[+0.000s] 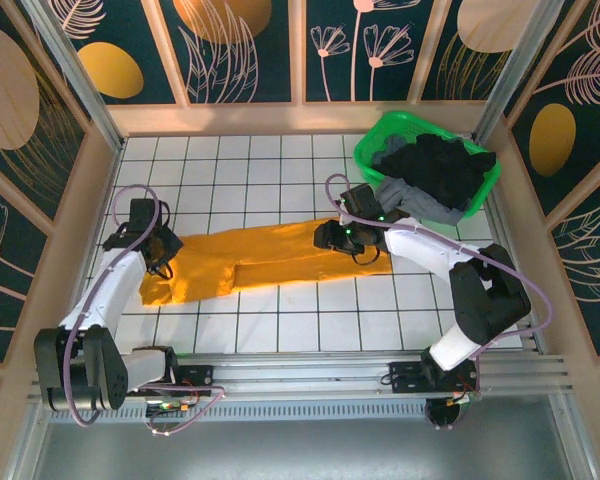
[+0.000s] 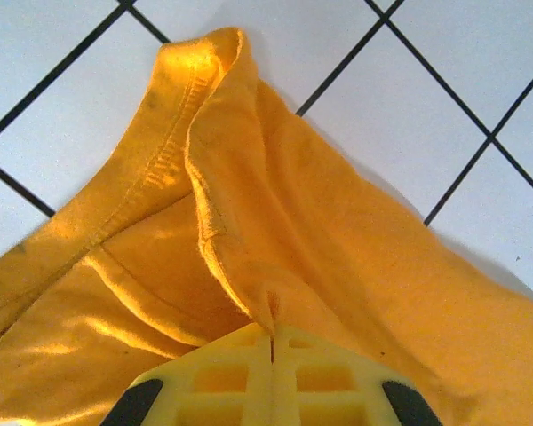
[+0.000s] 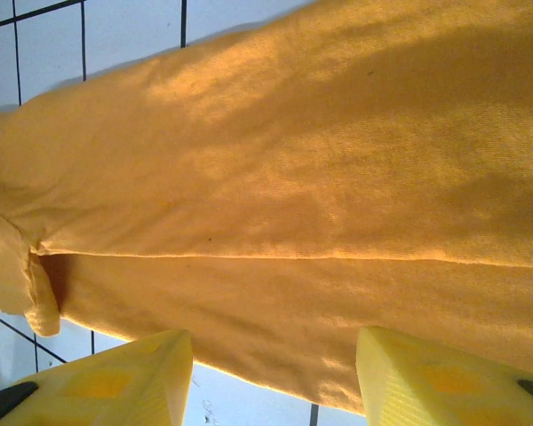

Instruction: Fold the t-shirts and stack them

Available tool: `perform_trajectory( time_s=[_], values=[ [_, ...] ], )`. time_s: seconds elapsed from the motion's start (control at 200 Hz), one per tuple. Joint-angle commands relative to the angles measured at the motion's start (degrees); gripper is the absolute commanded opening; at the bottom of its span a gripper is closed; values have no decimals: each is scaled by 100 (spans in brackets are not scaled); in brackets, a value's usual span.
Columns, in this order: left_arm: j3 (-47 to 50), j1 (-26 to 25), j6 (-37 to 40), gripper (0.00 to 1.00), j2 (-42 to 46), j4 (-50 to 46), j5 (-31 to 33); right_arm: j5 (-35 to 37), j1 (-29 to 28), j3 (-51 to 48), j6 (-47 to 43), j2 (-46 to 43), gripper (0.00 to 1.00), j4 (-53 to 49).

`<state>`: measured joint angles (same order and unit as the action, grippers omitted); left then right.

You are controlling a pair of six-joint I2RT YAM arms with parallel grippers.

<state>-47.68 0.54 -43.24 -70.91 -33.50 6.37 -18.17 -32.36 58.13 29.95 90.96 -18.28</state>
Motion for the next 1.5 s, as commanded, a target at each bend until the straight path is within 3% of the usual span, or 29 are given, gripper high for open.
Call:
perform_trajectory(
  time_s=[0.0,0.36,0.495,0.646,0.751,0.846,0.996,1.151,1.261,1.491],
  values=[
    [-348,21,248,0,-355,-344,114,-125,2,161,-7,74,52,79],
    [-1291,26,826,3,-1963,-169,687,-110,18,-43,28,-82,52,71],
    [-1417,26,990,12,-2537,-61,1024,-74,19,-89,45,-143,52,44],
    [-1540,26,1118,15,-3024,209,1332,-38,28,-156,67,-208,52,35],
    [-1687,30,1160,32,-3235,269,1337,11,43,-207,40,-250,52,2],
    [-1793,26,1089,47,-3181,130,1621,143,72,-243,-62,-297,52,-85],
    [-1582,26,801,48,-2205,25,1991,274,637,-358,-302,-442,51,-182],
    [-1100,-28,87,38,-1458,-77,1062,581,1140,-272,-651,-257,46,-378],
    [-628,-352,-685,30,-1185,270,145,904,1313,1,-934,187,35,-507],
    [-63,-765,-1741,21,-1859,1209,-1116,1669,1318,741,-1340,1364,23,-723]
  ],
)
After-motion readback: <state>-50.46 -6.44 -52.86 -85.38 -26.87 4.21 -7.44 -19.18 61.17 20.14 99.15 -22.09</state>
